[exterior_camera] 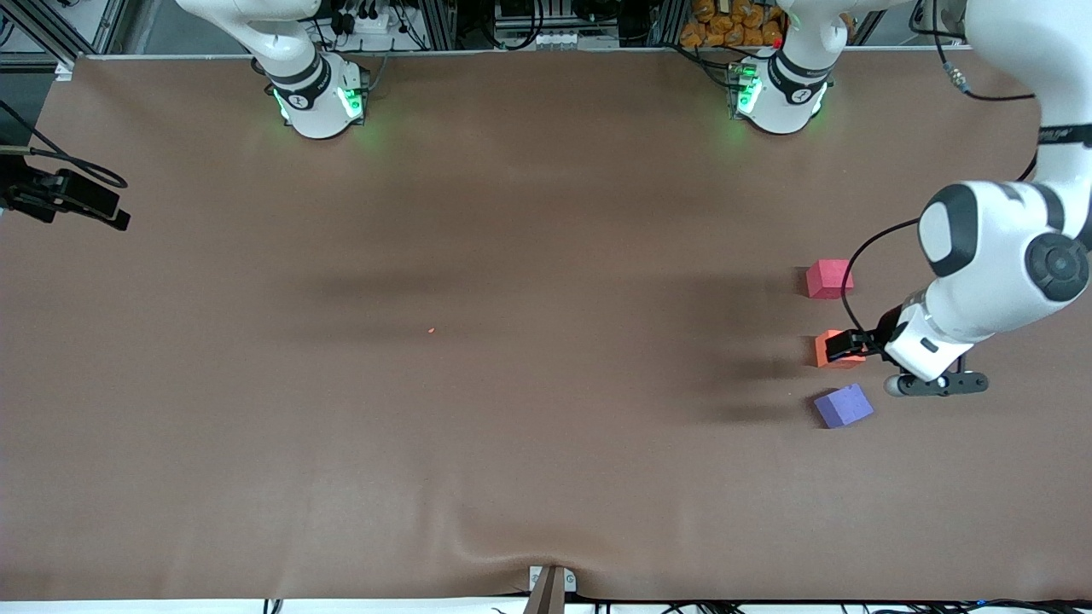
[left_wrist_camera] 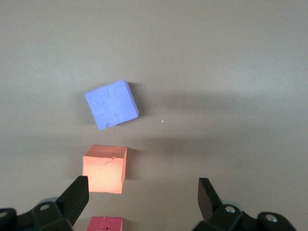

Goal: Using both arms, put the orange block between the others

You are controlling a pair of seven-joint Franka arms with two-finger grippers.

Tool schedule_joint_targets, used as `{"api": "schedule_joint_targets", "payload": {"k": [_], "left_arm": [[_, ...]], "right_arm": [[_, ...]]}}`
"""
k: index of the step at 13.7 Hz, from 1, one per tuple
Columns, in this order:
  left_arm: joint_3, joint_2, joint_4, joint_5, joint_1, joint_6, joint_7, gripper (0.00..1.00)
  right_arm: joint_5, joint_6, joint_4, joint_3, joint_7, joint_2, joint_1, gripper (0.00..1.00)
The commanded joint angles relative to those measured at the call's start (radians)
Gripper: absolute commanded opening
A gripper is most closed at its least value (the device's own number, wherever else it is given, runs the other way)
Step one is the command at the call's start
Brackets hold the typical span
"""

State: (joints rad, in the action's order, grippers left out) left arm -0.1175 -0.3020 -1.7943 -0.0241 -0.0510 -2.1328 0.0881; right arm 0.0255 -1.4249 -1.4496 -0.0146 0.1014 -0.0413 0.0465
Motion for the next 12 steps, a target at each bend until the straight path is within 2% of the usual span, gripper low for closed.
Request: {"api": "schedule_joint_targets", "payload": {"k": [1, 4, 5, 7, 10, 12], "left_arm": [[-0.013, 0.037, 0.135, 0.044, 0.009, 0.201, 0.048, 1.0], [-0.03, 0.035, 0.341, 0.052, 0.016, 0.417, 0.076, 1.0], [-0.037, 0.037, 0.373, 0.05, 0.016, 0.465, 0.076, 1.0], [-0.068, 0.076, 0.378, 0.042, 0.011, 0.507, 0.094, 1.0], [-0.073, 0.142, 0.349, 0.041, 0.005, 0.525, 0.105, 1.0], [-0.073, 0.205, 0.296, 0.036, -0.003, 0.521, 0.105, 1.0]], "right_arm": [[-0.022, 0.014, 0.023, -0.001, 0.009, -0.011, -0.002, 1.0], [-0.022, 0.012, 0.023, -0.001, 0.009, -0.011, -0.005, 1.0], [-0.022, 0.014, 0.023, -0.001, 0.009, -0.011, -0.004, 1.0], [-0.022, 0.014, 0.023, -0.001, 0.009, -0.011, -0.002, 1.0], [-0.022, 0.017, 0.02, -0.002, 0.009, -0.011, 0.0, 1.0], [-0.022, 0.017, 0.02, -0.001, 0.004, -0.011, 0.004, 1.0]]}}
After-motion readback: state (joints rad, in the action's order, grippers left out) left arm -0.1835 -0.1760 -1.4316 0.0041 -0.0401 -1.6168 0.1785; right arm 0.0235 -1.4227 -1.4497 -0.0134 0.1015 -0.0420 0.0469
